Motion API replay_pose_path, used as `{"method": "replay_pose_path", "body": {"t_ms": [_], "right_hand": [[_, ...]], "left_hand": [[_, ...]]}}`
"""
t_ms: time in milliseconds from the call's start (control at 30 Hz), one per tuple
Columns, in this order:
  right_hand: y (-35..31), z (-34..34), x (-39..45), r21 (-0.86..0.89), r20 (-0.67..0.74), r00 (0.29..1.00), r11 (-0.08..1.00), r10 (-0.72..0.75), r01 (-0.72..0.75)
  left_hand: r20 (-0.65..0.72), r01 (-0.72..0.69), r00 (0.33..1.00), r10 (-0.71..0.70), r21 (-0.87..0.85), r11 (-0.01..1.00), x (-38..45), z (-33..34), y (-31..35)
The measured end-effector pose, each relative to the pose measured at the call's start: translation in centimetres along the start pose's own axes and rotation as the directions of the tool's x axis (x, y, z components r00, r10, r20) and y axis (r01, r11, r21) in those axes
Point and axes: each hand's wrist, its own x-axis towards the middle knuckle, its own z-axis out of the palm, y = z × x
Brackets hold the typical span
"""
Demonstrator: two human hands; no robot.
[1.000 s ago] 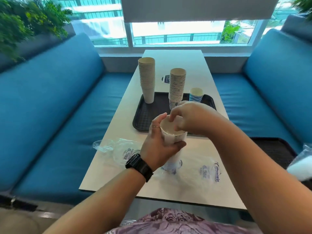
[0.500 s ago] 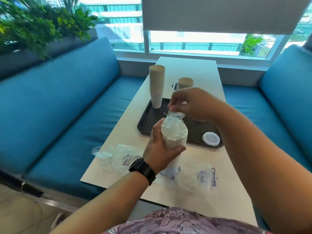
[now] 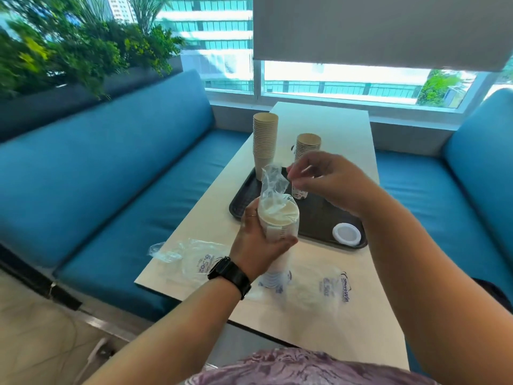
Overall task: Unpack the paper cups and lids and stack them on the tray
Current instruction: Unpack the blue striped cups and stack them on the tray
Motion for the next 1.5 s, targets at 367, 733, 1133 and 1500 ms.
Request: {"method": "replay_pose_path", "body": {"t_ms": [367,733,1133,1500], "right_hand": [[1.1,3.0,0.3,-0.655,0.197,0.975,0.725,-0.105,0.211],[2.8,1.5,2.1,0.206,-0.253,0.964,0.978,0.087,-0.034],[7.0,7.6,-2.6,0.421,0.024,0.99,0.897,0.14,-0.137],[9.0,11.3,-3.2,0.321,-0.137,0.948,0.918,0.288,-0.233]], "left_hand": [[-0.017,0.017,1.0,-0.017,-0.004,1.0,-0.2,0.3,-0.1],[-0.008,-0.044,0.999,0.044,-0.032,0.999,-0.2,0.4,-1.0],[-0.014,-0.075,0.997,0.075,-0.012,0.997,0.8,1.2,-1.2],[0.014,-0.025,1.0,0.024,0.044,0.999,0.3,2.2,-3.8]]}}
